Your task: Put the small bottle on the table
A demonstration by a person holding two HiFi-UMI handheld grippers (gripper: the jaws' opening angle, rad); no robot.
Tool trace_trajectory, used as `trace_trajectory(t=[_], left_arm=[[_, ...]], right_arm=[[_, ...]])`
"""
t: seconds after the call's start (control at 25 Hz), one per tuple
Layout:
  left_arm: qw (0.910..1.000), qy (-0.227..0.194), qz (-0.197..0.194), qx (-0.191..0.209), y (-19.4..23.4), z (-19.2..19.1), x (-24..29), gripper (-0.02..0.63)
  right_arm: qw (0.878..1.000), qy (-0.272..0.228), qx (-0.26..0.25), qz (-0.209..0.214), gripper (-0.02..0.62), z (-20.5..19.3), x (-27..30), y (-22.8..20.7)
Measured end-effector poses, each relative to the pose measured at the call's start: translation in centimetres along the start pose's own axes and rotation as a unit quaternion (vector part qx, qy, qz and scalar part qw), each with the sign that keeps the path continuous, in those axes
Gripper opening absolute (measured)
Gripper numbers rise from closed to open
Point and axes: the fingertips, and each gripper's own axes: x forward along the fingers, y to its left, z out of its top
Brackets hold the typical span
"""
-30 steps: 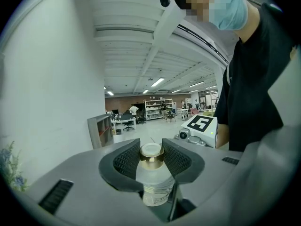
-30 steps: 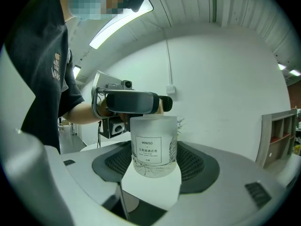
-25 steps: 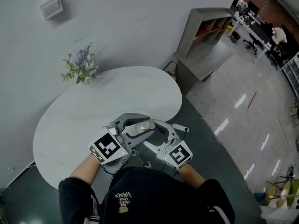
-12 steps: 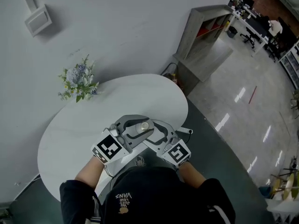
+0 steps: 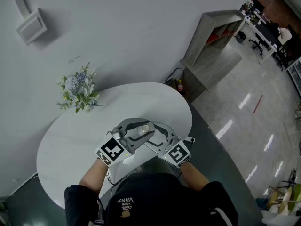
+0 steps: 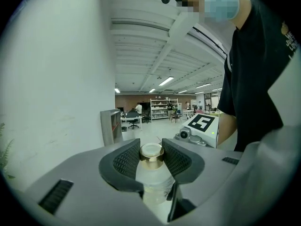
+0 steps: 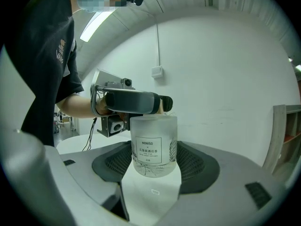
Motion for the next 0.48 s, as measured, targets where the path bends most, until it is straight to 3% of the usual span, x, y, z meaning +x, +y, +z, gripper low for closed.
trace_trajectory(t=[0.48], left_arm=[[0.9973, 0.008, 0.071, -0.019, 8.7, -2.0, 6.2, 0.161]], right_arm=[[0.998, 0.022, 0.004, 0.066, 0.262, -2.7, 3.2, -9.5]])
